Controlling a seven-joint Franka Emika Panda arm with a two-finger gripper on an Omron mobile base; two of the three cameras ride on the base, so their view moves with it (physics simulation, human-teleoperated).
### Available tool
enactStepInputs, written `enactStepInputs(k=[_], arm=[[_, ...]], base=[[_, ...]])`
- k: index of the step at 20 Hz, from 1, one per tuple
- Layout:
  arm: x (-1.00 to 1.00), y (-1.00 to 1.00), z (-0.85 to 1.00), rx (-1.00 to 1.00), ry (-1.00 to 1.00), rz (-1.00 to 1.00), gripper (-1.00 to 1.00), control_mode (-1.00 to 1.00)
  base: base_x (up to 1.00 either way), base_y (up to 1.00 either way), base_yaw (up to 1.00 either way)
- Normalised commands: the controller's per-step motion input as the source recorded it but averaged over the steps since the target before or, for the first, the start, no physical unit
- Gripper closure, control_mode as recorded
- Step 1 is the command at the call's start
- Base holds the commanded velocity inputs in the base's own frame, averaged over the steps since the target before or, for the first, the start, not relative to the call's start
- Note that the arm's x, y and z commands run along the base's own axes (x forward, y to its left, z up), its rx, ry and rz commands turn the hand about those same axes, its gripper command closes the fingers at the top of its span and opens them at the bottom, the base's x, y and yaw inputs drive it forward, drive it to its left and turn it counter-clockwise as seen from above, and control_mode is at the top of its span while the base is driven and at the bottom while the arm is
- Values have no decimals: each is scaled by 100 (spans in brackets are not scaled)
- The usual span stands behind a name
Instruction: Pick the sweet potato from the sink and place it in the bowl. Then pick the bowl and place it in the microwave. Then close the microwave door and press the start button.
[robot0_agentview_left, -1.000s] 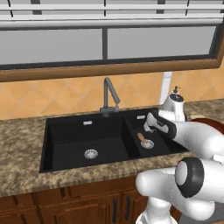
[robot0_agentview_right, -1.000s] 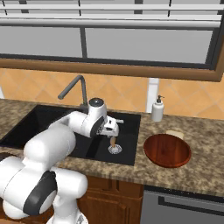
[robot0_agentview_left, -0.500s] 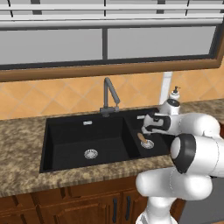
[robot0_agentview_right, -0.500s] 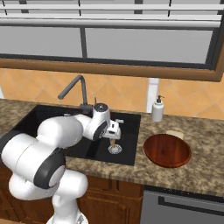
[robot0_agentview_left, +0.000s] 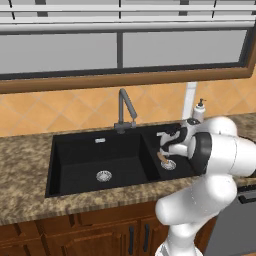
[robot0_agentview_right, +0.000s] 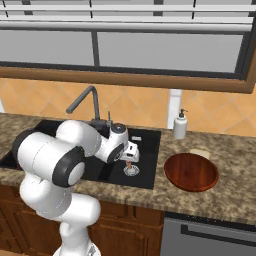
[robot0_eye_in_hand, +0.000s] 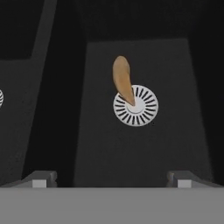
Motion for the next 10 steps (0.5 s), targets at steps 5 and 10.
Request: enactStepInputs(k=[5, 10], arm=[[21, -11, -22, 7, 0, 0, -100, -100], [39, 0, -22, 6, 0, 0, -100, -100]], base=[[0, 0, 0], [0, 0, 0]])
